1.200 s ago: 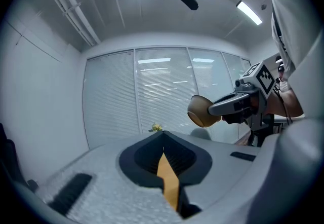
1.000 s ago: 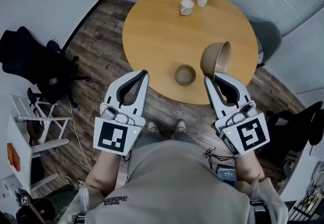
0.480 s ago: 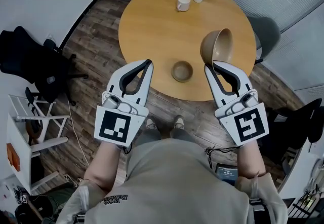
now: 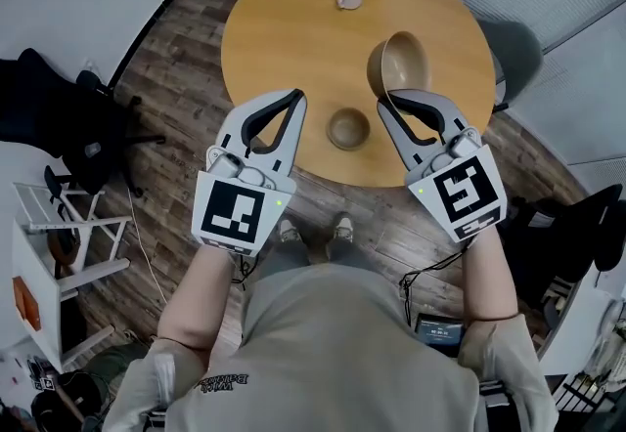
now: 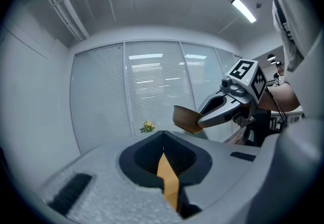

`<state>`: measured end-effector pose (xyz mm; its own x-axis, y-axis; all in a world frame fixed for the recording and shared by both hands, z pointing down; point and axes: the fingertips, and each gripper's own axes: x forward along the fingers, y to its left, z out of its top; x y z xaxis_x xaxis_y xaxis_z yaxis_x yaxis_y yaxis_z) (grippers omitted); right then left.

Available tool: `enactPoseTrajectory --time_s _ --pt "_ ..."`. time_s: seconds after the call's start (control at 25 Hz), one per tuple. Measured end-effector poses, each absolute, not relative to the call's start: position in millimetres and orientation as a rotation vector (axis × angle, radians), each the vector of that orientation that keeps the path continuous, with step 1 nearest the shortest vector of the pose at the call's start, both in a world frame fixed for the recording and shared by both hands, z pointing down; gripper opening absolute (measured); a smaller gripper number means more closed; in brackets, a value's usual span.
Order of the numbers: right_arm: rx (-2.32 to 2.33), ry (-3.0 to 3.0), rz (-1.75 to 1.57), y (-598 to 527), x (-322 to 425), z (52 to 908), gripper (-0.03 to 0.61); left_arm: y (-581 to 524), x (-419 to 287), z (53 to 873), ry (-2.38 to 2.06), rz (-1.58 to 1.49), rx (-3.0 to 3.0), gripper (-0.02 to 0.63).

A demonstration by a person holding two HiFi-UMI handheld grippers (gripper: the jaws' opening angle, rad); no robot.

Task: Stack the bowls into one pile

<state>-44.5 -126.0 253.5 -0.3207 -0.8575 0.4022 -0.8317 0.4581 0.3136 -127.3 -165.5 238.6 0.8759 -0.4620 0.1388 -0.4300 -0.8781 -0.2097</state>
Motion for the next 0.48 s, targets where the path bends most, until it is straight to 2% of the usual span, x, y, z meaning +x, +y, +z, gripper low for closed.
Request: enactPoseTrajectory --time_s 0.48 --pt "1.267 -2.173 0.148 -152.5 -44.2 336.7 0.035 -191.2 -104.4 307.3 0.699 -0.384 -2.993 0.018"
